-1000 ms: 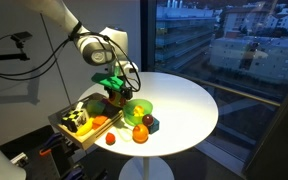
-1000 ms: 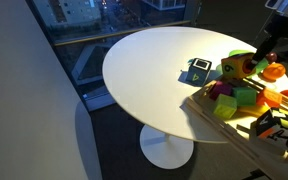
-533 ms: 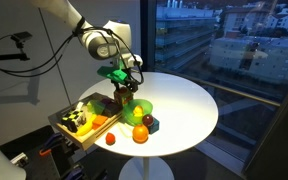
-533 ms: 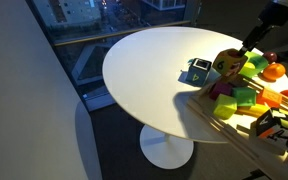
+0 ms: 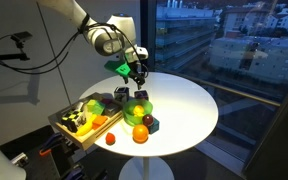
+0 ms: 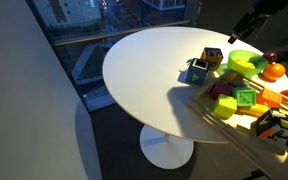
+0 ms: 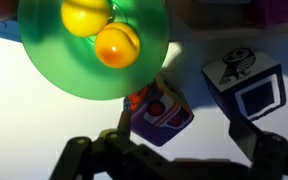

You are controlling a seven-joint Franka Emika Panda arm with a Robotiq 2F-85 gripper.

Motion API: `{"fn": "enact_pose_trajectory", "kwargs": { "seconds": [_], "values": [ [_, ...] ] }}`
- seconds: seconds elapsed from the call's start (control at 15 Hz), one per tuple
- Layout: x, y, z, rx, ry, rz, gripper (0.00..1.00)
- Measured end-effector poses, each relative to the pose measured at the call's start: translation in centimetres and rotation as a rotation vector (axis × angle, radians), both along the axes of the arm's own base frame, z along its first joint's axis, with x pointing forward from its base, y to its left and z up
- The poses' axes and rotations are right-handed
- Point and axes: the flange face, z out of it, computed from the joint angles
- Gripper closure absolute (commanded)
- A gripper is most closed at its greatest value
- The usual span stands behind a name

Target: Put the purple and orange plush toy on the table

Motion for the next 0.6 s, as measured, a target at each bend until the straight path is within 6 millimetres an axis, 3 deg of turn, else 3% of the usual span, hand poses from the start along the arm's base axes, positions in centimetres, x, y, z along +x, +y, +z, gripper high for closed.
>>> {"fn": "enact_pose_trajectory", "kwargs": {
  "seconds": [0.33,0.6],
  "values": [
    [-0.9,0.0,-0.8,-0.004,0.097,0.014,0.00],
    [-1.8,-0.4,-0.3,-0.031,0.163,0.025,0.00]
  ]
}}
